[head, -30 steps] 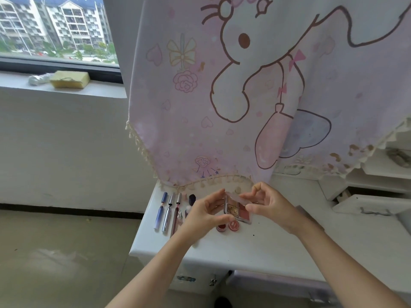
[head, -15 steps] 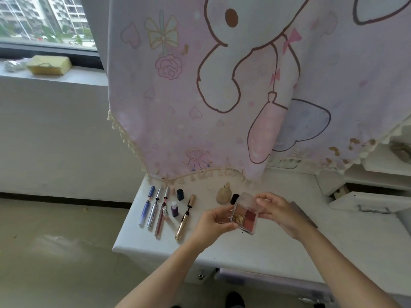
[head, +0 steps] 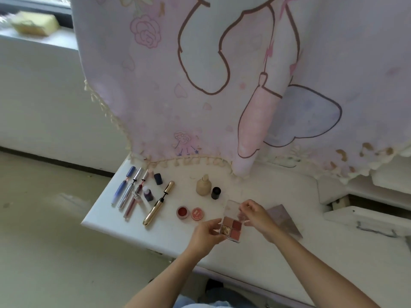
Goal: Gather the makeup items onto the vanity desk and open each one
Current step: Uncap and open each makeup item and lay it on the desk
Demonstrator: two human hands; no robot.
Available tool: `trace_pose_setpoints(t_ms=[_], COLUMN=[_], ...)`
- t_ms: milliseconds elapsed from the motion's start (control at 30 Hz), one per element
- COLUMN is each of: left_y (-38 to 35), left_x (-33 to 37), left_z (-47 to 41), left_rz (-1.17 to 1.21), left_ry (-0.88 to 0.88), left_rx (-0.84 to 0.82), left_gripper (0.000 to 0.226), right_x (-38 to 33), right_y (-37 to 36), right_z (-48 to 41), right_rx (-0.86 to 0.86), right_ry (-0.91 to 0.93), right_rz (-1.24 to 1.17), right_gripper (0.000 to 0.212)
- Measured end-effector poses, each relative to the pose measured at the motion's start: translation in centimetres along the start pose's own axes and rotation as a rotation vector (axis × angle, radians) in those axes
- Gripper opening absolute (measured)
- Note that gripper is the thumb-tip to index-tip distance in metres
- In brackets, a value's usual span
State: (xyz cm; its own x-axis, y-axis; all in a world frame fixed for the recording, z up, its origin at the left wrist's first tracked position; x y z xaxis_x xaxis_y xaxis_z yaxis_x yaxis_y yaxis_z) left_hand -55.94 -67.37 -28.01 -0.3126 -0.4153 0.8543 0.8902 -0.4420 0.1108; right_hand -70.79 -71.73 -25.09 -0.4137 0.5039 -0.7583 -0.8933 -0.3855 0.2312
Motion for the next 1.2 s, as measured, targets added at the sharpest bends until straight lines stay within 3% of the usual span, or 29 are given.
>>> trace_pose_setpoints(t_ms=[267, 567, 933, 1200], left_y=[-0.2, 0.3, 0.5, 0.9], left_x=[-0.8, -0.6, -0.8, -1.3], left_z=[-0.7, -1.2, -0.5, 1.6], left_rz=[-0.213, -0.360, -0.490, -0.837], left_ry=[0.034, 0.037, 0.075, -0.038], left_rx=[0.183, 0.277, 0.327, 0.340], left_gripper=[0.016, 0.032, 0.035, 0.037], right_x=[0.3, 0.2, 0.9, 1.4], right_y=[-1.0, -1.3, -1.3, -0.8], right_z=[-1.9, -2.7, -2.5, -2.1], right_rx=[-0.056, -0.071, -0.063, 0.017], right_ry=[0.058, 0.146, 0.155, 0.151], right_rz=[0.354, 0.431, 0.429, 0.447], right_gripper=[0.017, 0.020, 0.025, 0.034])
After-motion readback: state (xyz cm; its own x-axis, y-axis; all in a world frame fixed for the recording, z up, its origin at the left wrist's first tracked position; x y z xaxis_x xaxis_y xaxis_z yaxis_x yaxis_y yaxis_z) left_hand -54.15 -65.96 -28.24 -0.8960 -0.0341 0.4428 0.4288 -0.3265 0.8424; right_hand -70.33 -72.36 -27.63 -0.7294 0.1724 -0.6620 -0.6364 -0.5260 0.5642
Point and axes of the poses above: each hand's wrist, its own z-axis away from the middle knuckle, its own y-axis out of the back of the hand, x = y × z, the point moved 7 cm from there along -z, towards the middle knuckle, and after that the axes turned 9 degrees about -x, right-handed, at the moved point
